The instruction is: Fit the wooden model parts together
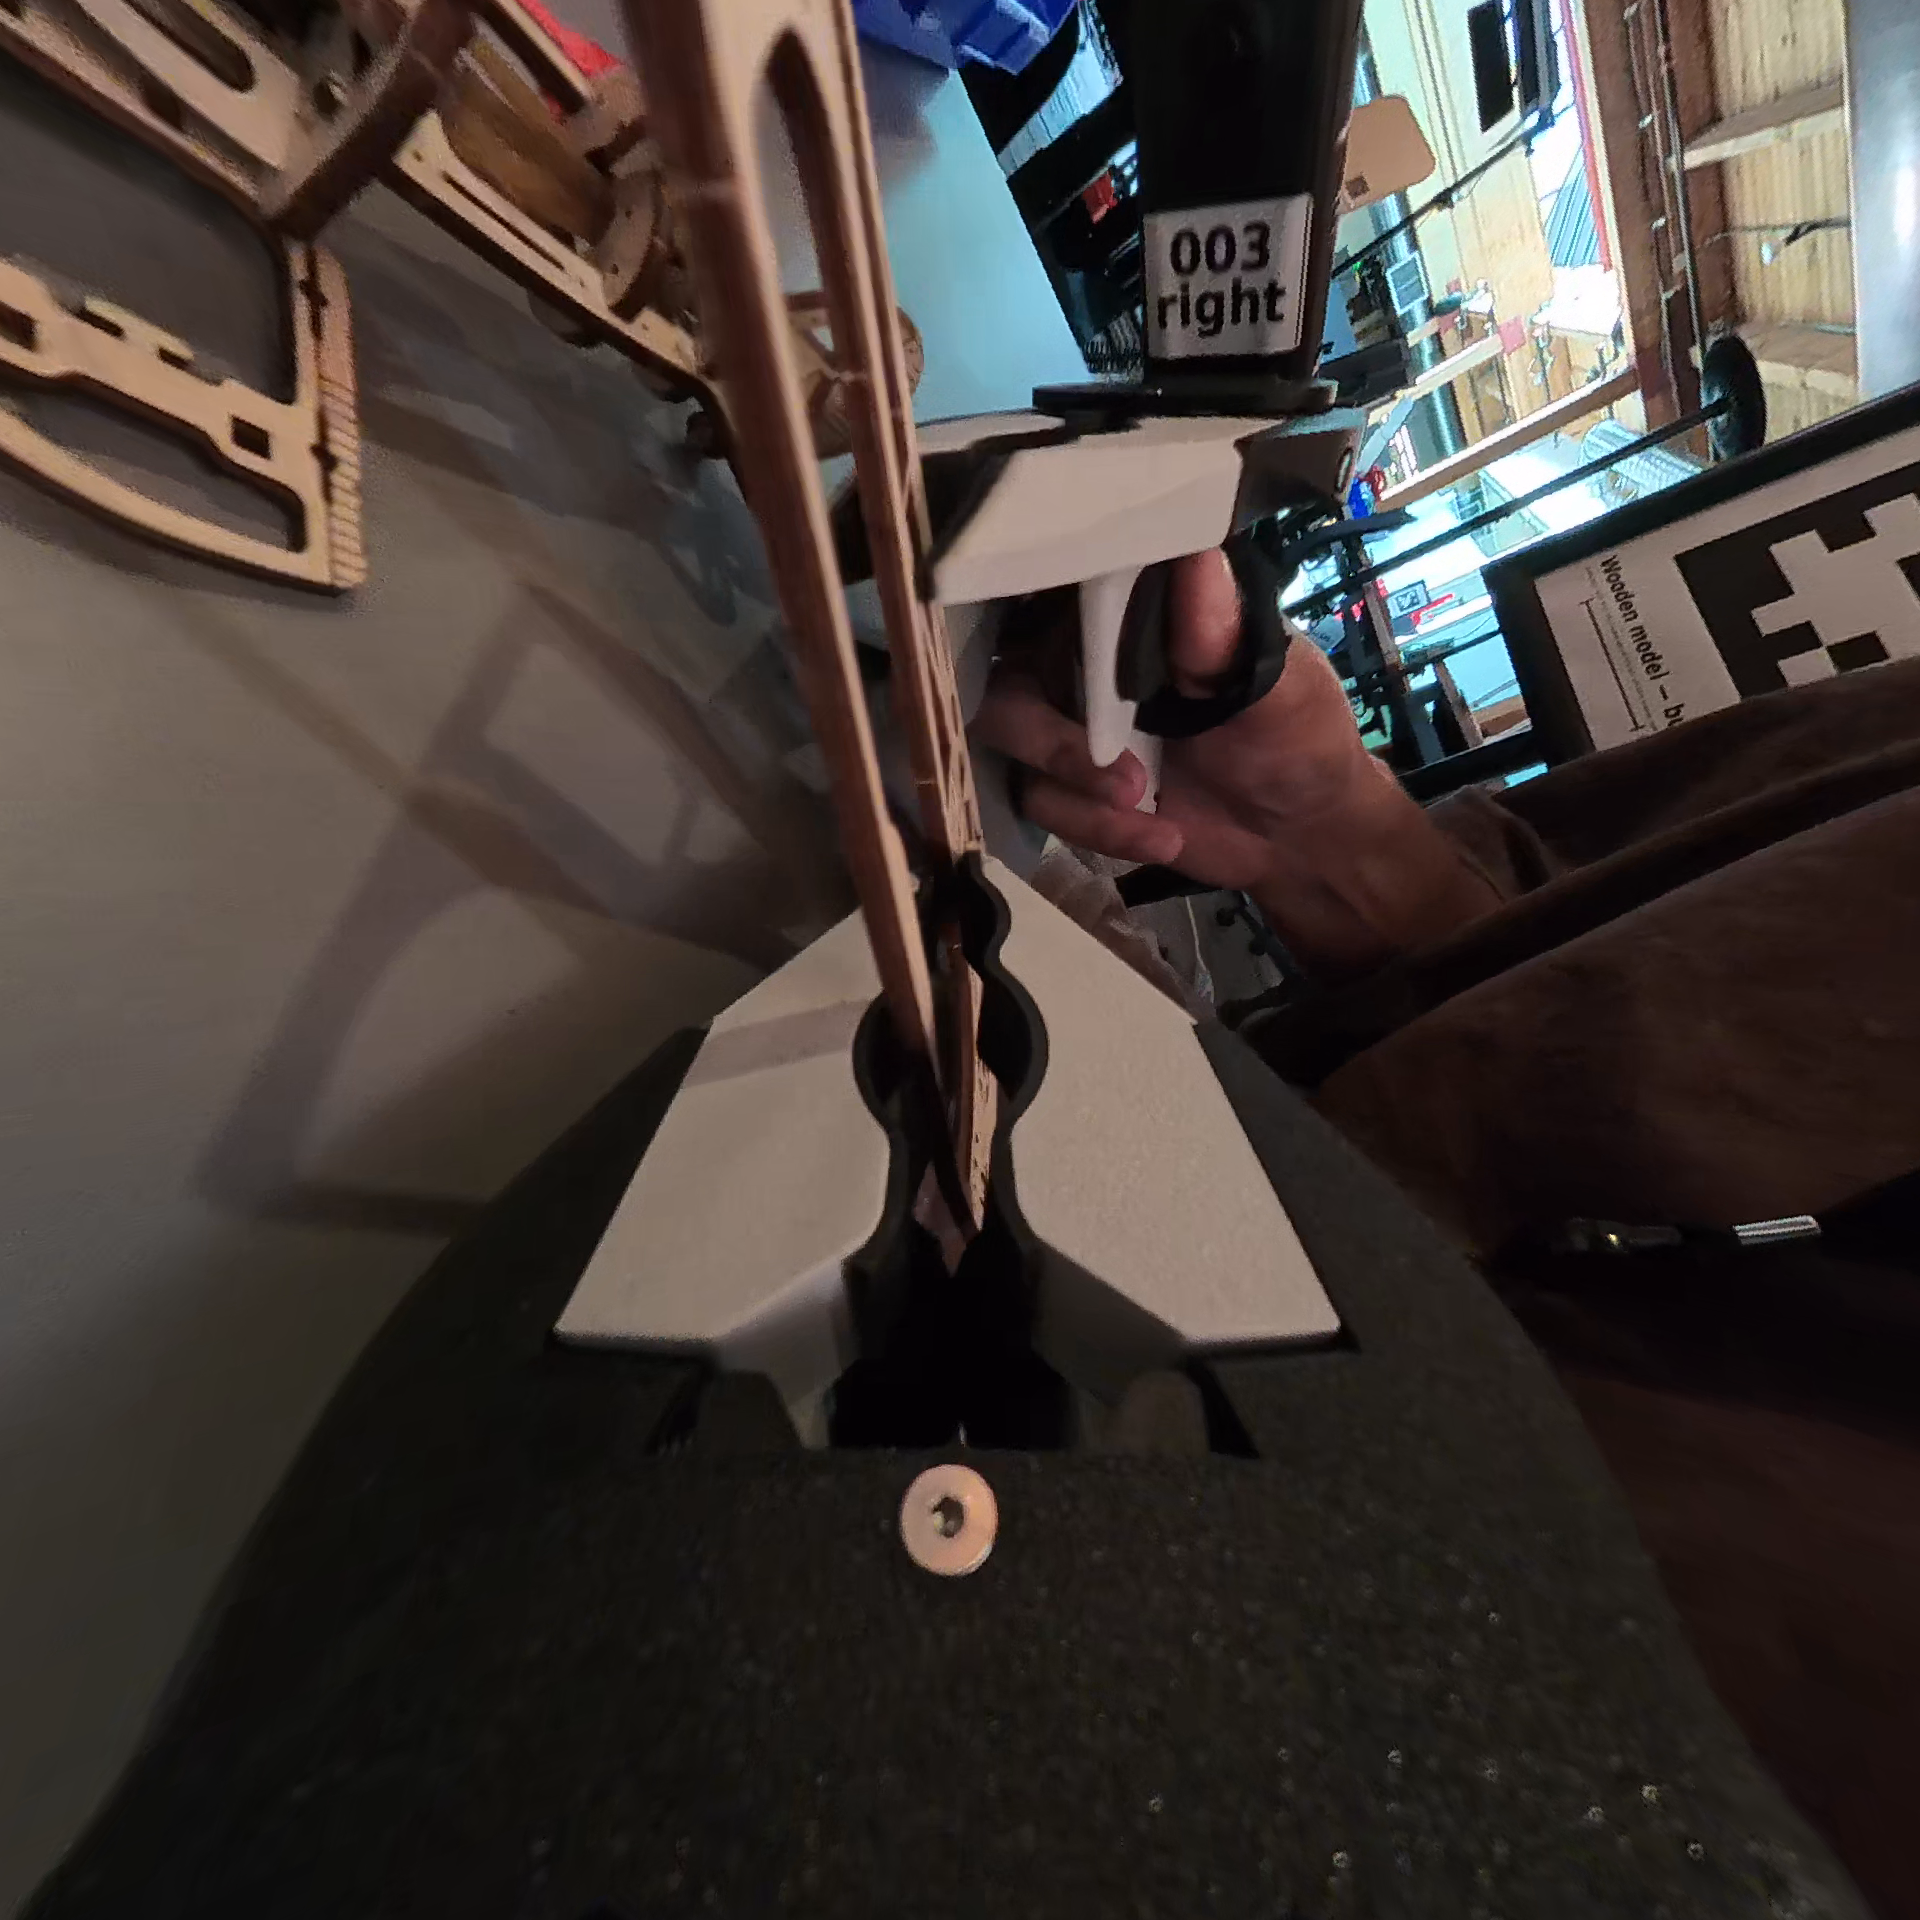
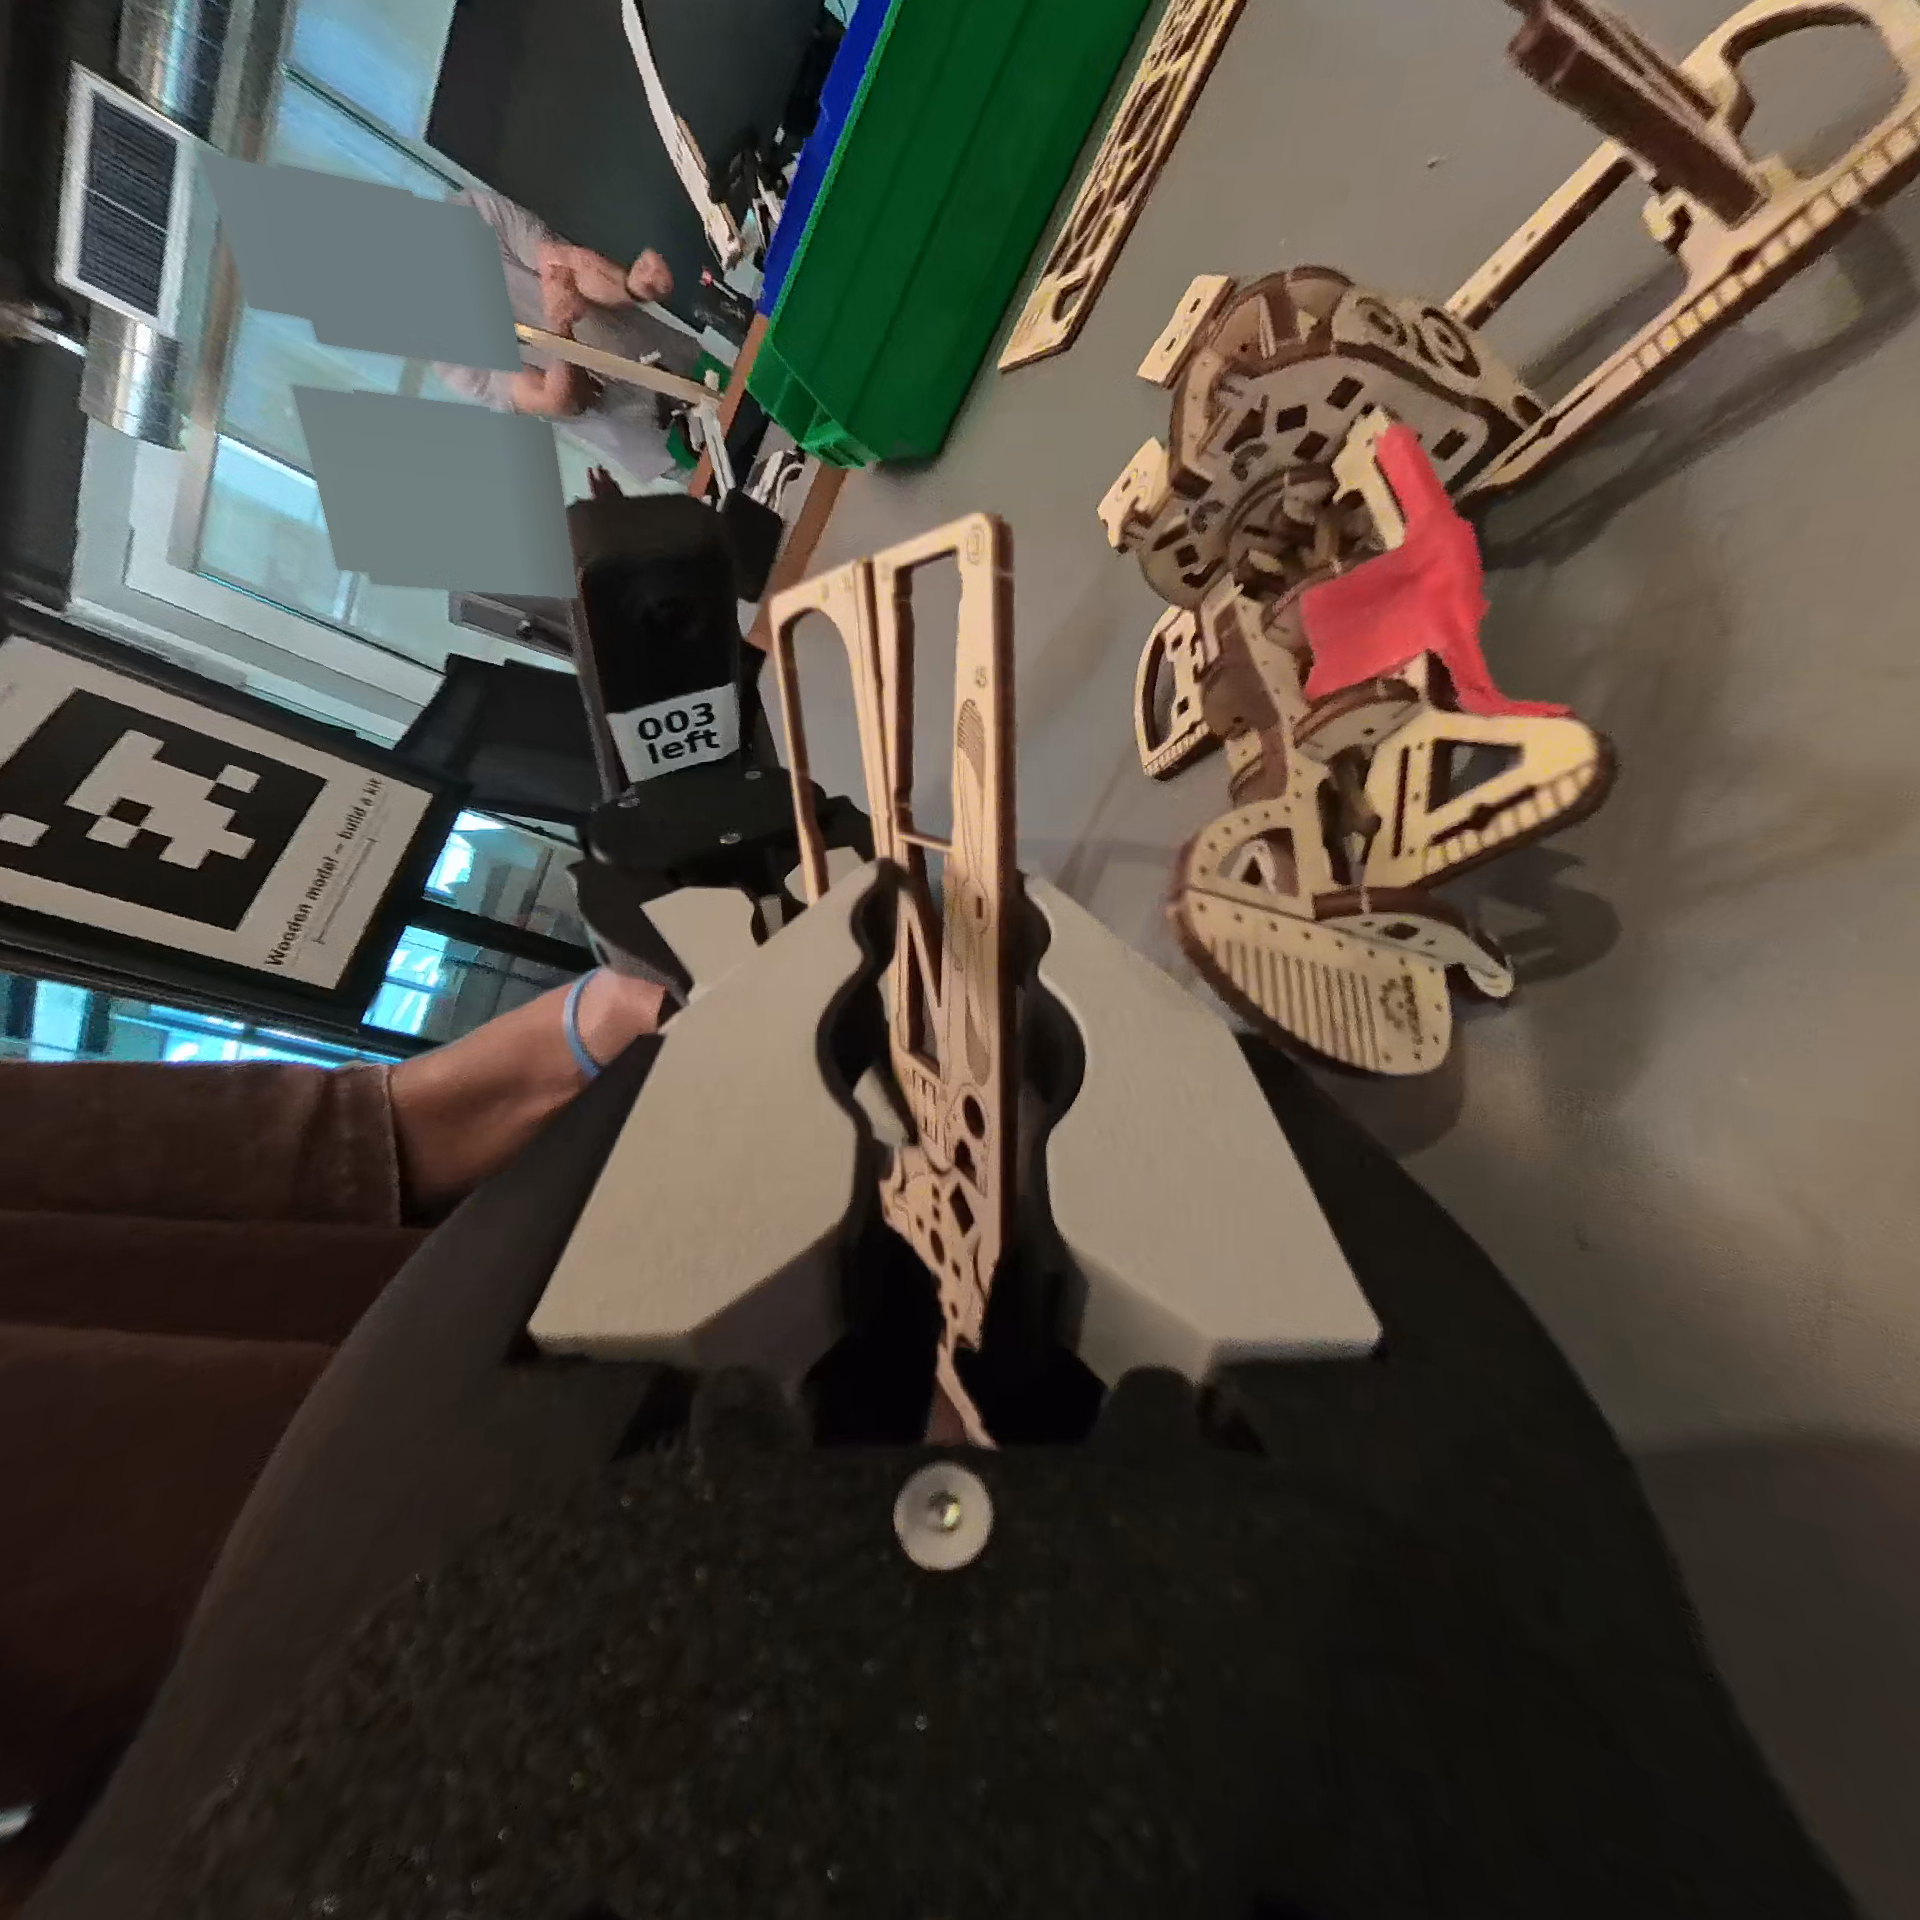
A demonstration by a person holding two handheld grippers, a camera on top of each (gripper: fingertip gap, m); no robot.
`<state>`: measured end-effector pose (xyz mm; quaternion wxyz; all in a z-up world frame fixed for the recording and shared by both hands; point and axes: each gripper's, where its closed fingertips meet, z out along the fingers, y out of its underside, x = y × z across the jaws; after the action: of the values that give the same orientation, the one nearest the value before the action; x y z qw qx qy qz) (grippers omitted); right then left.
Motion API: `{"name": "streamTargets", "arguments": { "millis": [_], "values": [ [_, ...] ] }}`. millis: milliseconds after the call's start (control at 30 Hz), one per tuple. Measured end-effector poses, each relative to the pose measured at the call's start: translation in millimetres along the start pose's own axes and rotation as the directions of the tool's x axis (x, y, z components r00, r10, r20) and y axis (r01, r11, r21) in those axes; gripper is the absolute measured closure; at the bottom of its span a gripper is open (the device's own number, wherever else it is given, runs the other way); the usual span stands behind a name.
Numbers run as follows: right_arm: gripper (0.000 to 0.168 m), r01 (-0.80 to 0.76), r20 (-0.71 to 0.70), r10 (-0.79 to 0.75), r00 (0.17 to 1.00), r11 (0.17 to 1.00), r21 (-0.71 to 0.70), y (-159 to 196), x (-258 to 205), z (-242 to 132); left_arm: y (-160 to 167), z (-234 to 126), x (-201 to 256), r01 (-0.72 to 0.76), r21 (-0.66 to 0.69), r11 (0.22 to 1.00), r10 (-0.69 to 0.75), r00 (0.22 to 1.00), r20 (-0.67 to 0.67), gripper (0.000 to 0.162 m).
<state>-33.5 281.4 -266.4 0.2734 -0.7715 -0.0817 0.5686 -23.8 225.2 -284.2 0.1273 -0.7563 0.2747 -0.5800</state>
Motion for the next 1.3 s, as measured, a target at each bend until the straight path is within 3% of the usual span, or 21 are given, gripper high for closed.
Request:
{"name": "streamTargets", "arguments": {
  "millis": [267,633,867,967,1167,1300],
  "values": [
    [0.156,0.029,0.019,-0.029,0.999,1.0,-0.011,0.5,-2.7,0.5,0.7,1.5,-0.2,-0.005,-0.004,1.0,0.005,1.0,0.006,0.161],
    [0.164,0.224,-0.112,-0.233,0.966,0.971,-0.086,11.0,3.4,4.7,11.3,4.8,-1.6,-0.04,-0.071,0.997,0.043,0.998,0.037,0.156],
    [0.161,0.095,0.032,-0.094,0.995,0.995,-0.017,1.9,-7.1,-1.6,2.8,1.4,1.4,0.009,-0.018,1.0,-0.009,1.0,-0.013,0.16],
    [0.167,0.015,0.113,-0.013,0.993,1.0,-0.019,-0.1,-11.1,-8.8,-1.4,-0.2,2.8,0.04,0.001,0.999,-0.04,0.998,-0.045,0.159],
    [0.166,-0.02,0.157,0.026,0.987,0.999,-0.038,1.9,-15.5,-9.4,-20.3,-11.2,8.1,0.14,0.084,0.987,-0.128,0.982,-0.139,0.147],
    [0.166,-0.025,0.159,0.038,0.987,0.996,-0.084,10.0,-17.3,-4.0,-21.6,-11.4,10.7,0.136,0.078,0.988,-0.124,0.982,-0.142,0.15]
  ]
}}
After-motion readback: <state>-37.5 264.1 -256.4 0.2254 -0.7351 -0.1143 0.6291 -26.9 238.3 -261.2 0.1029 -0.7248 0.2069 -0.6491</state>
